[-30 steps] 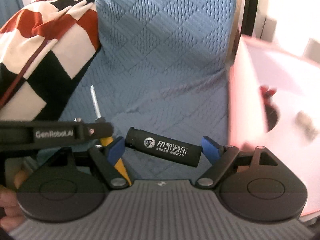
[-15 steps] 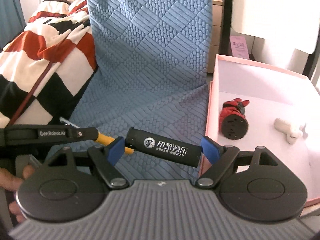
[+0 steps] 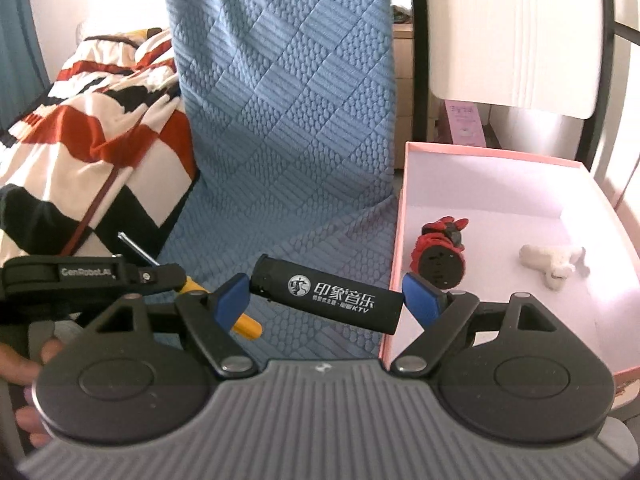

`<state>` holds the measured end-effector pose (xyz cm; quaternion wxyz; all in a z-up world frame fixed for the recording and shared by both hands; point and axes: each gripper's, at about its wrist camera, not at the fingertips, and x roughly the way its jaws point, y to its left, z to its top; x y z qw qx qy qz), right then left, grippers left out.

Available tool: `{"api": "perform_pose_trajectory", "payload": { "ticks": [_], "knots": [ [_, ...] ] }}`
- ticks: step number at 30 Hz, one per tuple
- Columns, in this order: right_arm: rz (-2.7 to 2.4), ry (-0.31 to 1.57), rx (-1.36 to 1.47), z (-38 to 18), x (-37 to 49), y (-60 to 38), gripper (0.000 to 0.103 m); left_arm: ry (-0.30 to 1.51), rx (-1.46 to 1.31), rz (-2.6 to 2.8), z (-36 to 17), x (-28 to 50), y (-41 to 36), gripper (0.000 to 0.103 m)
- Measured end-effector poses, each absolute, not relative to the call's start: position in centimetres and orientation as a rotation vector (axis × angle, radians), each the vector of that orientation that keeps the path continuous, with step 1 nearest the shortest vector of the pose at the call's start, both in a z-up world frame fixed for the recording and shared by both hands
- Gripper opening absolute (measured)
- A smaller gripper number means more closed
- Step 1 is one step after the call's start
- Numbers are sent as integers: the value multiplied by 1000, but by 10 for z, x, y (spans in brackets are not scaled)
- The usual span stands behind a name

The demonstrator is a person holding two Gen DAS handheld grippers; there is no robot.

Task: Organize rigid objects
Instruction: 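Lift and carry the screwdriver and USB stick over the pink box with both tools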

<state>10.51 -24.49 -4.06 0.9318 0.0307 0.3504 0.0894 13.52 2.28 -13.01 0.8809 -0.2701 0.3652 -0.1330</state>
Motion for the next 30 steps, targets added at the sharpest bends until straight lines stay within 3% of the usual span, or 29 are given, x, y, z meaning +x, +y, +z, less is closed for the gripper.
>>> {"api": "perform_pose_trajectory", "payload": {
  "ticks": [19,30],
  "knots": [
    [106,633,84,3,72,-304,85,713,-459,-458,-47,114,-63,17],
    [22,656,127,-10,77,-357,85,778,-365,-558,-42,136,-138,17]
  ]
}}
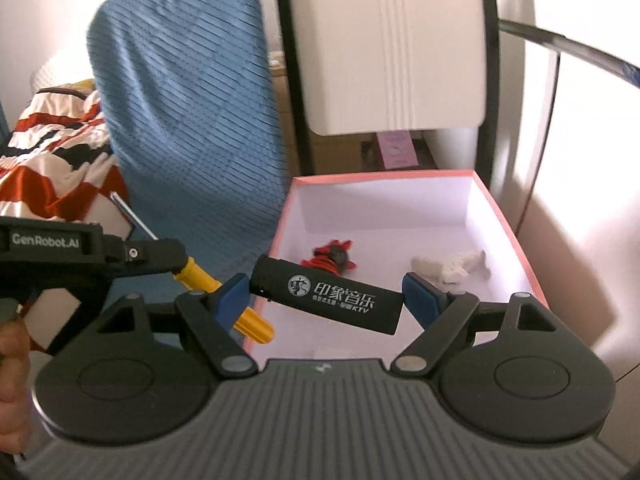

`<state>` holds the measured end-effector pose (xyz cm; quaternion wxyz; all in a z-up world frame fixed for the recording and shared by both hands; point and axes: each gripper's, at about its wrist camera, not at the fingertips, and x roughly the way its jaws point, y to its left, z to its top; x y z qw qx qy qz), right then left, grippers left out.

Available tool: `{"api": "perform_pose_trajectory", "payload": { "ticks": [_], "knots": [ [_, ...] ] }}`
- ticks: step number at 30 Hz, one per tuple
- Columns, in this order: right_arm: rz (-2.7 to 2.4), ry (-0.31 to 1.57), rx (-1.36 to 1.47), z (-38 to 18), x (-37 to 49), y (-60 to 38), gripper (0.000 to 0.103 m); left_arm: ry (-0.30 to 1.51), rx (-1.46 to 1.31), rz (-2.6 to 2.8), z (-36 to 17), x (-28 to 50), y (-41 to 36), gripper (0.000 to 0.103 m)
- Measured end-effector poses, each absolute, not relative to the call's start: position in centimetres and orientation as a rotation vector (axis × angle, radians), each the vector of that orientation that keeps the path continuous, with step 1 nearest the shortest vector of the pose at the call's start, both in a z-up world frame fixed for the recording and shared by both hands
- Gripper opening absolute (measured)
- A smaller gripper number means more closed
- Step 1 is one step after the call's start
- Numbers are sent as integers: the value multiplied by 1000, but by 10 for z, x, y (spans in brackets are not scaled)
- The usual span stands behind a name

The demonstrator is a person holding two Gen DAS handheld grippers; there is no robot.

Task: Organize rigid objects
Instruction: 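Lift and carry the screwdriver and USB stick over the pink box with both tools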

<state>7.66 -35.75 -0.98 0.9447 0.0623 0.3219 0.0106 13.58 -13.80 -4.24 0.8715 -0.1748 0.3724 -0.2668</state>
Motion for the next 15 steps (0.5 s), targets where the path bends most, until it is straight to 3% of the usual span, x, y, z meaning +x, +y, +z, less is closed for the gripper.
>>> {"api": "perform_pose_trajectory", "payload": {
  "ticks": [15],
  "knots": [
    [-79,824,72,-64,152,-421,85,950,-73,-609,-85,209,-228,17]
  ]
}}
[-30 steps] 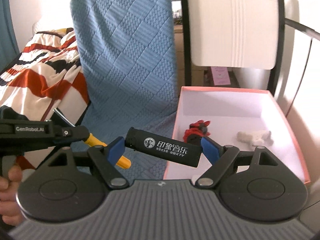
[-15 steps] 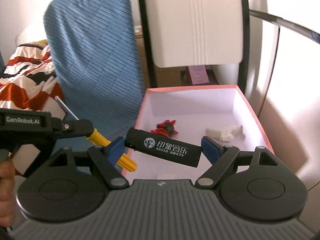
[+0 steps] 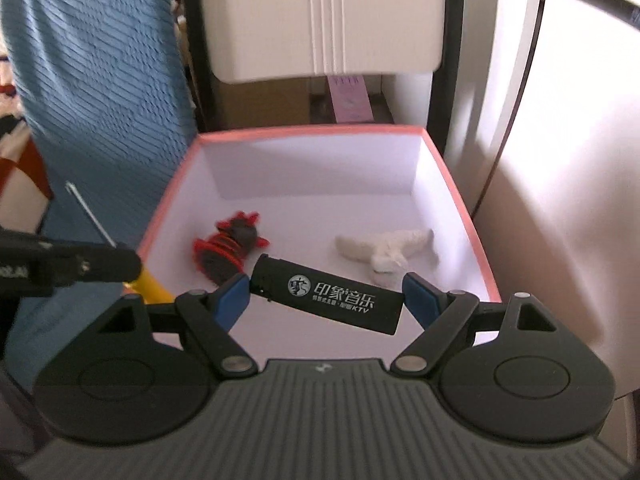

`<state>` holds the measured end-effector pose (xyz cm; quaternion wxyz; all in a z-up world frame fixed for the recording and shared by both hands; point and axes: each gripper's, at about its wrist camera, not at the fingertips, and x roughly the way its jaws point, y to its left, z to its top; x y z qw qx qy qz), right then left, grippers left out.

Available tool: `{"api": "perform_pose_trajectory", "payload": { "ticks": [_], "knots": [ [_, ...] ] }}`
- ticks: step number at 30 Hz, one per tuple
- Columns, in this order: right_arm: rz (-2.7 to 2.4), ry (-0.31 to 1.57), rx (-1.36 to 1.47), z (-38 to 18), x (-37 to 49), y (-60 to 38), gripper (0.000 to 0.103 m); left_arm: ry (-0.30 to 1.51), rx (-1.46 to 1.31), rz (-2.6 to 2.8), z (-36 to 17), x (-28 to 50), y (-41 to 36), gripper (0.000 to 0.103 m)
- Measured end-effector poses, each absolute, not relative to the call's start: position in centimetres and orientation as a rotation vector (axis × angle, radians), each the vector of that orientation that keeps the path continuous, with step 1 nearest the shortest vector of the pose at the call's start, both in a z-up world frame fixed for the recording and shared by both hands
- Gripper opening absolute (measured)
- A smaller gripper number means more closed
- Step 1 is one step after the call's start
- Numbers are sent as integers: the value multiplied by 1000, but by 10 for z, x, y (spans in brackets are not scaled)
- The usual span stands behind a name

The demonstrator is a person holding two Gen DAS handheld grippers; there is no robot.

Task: Organize rigid objects
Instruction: 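Lift and carry the screwdriver and USB stick over the pink box with both tools, then open both tools to drop the screwdriver and USB stick into the box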

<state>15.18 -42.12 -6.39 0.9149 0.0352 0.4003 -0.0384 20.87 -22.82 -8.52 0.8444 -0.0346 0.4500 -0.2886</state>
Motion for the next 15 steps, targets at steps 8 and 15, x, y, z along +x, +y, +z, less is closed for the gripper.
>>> {"api": "perform_pose_trajectory", "payload": {
  "ticks": [8,15],
  "knots": [
    [-76,904,143,-89,162,-432,85,1036,-102,-578,-110,226,-225,17],
    [-53,894,163,-85,158,-427,86,975,-121,-576,-99,218,-215,32]
  ]
}}
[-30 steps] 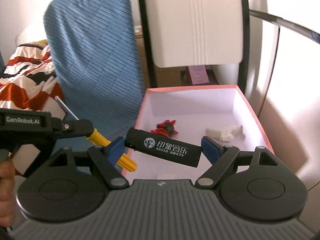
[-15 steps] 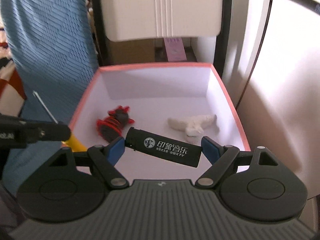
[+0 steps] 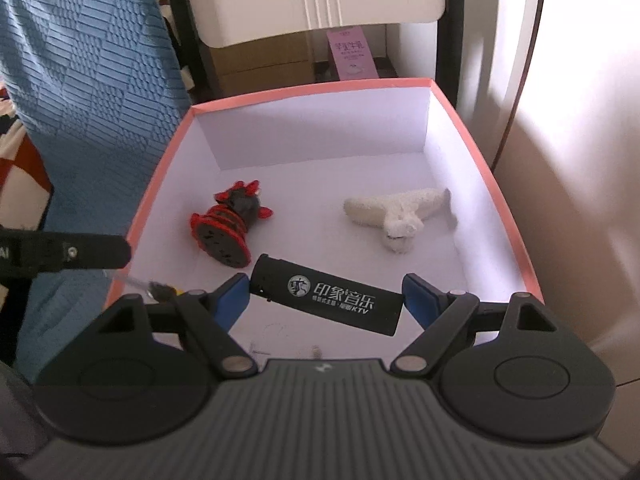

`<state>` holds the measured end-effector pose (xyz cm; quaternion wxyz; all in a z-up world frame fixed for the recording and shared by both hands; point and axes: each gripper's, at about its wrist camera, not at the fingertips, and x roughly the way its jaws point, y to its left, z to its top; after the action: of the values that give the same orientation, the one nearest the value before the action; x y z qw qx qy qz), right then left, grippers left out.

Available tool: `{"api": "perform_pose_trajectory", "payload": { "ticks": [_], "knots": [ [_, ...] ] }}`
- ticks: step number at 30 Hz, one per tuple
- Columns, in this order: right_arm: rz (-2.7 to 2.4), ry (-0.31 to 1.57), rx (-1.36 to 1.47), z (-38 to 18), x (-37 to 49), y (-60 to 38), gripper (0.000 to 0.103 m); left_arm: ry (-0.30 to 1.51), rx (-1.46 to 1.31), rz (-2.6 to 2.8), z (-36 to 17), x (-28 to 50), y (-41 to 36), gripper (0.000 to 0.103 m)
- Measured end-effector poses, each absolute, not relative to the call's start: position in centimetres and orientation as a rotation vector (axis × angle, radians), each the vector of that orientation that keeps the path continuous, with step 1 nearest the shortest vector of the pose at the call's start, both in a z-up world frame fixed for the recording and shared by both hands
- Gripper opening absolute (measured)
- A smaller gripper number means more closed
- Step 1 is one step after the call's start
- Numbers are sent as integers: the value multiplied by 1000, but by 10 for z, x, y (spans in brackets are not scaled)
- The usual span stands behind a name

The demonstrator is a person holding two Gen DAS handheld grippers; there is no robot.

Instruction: Organize rigid objects

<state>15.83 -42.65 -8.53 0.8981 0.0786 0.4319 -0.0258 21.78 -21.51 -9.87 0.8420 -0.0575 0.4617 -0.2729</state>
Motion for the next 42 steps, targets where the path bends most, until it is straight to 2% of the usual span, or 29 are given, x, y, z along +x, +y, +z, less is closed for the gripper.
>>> {"api": "perform_pose_trajectory", "payload": {
  "ticks": [2,5,8,16,20,23,26,29,30,31,40,42],
  "knots": [
    [-50,880,152,-79,156,-424,88,938,-118,-580,-92,212,-214,38],
    [-54,839,143,-66,148,-421,88,903,-115,-587,-82,202,-210,41],
    [-61,818,139,-52,139,-418,88,854,-112,-589,-68,192,-201,52],
    [-27,691,152,-6,101,-405,88,735,-143,-539,-35,159,-170,57],
    [-33,635,142,11,82,-395,88,665,-155,-526,-21,135,-155,68],
    [-18,614,153,20,70,-389,88,620,-168,-525,-13,119,-145,70],
    [-13,605,159,24,58,-382,88,603,-173,-546,-5,105,-136,73],
    [-17,585,184,25,46,-379,89,576,-188,-515,-1,89,-125,83],
    [-23,581,186,25,42,-378,102,574,-192,-519,-1,87,-122,85],
    [-30,580,187,24,38,-377,103,577,-196,-526,0,83,-120,85],
    [-46,591,162,22,12,-361,103,608,-190,-540,-11,59,-107,93],
    [-49,595,176,22,7,-361,103,606,-182,-535,-13,56,-107,99]
  ]
}}
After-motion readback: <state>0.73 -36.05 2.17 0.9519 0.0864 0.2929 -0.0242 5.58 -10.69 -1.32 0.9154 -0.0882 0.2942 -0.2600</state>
